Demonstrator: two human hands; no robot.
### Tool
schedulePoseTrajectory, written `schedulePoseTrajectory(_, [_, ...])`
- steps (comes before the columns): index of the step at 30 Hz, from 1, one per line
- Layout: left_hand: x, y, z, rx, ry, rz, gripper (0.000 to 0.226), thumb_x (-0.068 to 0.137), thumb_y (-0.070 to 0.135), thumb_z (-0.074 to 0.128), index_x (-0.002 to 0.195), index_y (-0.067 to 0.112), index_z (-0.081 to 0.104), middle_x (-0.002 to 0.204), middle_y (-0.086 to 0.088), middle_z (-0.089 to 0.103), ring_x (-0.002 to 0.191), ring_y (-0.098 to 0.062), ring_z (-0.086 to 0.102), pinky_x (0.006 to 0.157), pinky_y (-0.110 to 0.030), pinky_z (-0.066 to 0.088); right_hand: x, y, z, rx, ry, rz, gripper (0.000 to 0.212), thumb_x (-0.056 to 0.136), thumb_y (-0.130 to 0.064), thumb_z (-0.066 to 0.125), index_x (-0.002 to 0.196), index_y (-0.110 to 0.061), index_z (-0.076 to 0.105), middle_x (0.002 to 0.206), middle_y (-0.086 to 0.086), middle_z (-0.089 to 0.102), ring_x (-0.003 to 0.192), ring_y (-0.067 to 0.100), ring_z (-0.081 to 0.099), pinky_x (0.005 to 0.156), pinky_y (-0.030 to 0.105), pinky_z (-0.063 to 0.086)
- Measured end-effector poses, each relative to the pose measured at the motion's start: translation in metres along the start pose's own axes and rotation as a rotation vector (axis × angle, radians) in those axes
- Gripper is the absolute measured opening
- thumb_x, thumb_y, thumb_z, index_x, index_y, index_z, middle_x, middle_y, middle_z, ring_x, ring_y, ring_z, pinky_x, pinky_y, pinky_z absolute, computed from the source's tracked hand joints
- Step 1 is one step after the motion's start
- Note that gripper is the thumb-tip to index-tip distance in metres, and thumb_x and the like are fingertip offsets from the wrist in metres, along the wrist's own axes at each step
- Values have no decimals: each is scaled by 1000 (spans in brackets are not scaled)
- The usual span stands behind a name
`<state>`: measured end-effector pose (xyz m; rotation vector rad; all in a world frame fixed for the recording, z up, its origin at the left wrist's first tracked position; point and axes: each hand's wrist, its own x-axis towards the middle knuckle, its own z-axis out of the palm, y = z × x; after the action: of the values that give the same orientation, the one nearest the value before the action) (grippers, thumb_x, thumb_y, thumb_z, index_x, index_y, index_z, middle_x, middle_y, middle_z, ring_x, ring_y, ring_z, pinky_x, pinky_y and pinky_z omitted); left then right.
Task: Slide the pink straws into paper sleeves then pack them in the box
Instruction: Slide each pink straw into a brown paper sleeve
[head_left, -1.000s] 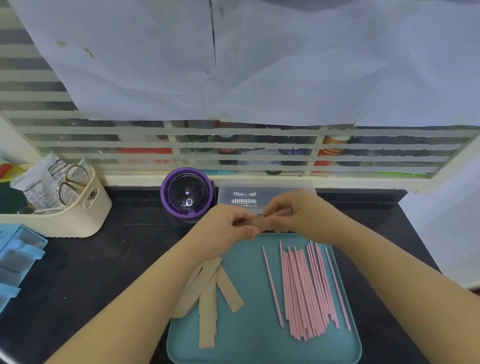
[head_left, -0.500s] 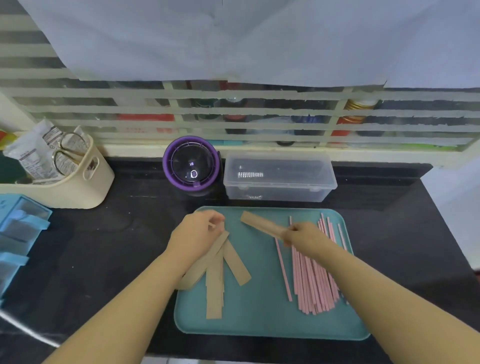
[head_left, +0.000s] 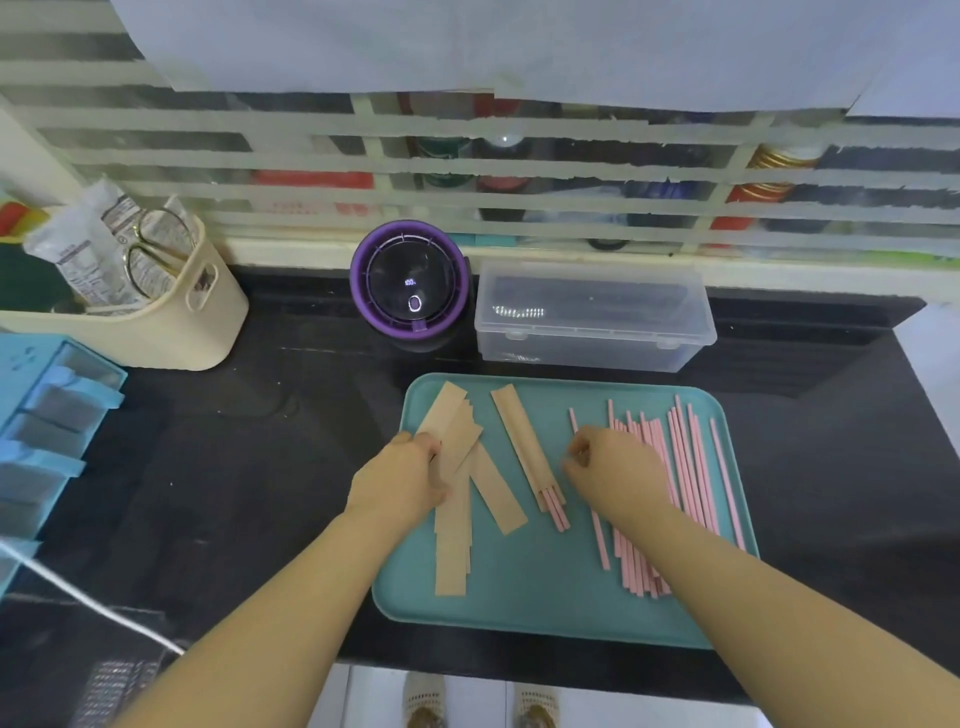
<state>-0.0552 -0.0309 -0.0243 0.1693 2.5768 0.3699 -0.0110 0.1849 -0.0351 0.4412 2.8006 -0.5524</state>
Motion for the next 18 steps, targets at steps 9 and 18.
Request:
schedulePoseTrajectory(9, [10,-8,9,-73,59,13,33,85,7,56,115,19,55,95,-4,57,83,-24,59,77,-41,53,0,5,10,-308,-65,-57,32,90,-12,48,120,-18,38,84,-2,62,74,19,53,89,33,36])
schedulePoseTrajectory(18, [14,-1,13,-127,63,-13,34,85,23,63,118,17,53,117,-3,50,98,-21,57,86,-36,51,-6,4,-14,-35,-168,-131,24,95,-13,40,117,-15,49,76,-3,54,68,15,51,61,22,38])
